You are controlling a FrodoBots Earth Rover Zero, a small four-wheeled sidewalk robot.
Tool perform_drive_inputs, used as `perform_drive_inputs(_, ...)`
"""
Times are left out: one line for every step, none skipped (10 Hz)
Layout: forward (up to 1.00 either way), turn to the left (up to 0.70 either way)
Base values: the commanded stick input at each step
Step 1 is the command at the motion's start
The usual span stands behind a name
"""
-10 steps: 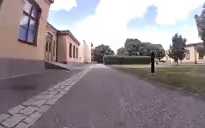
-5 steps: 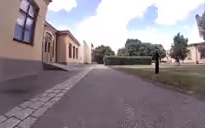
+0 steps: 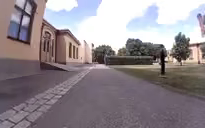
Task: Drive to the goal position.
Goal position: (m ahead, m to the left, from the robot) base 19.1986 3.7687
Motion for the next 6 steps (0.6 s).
perform_drive_inputs(0.85, 0.01)
perform_drive_inputs(0.85, 0.01)
perform_drive_inputs(0.85, 0.01)
perform_drive_inputs(0.85, 0.01)
perform_drive_inputs(0.85, 0.01)
perform_drive_inputs(0.85, 0.01)
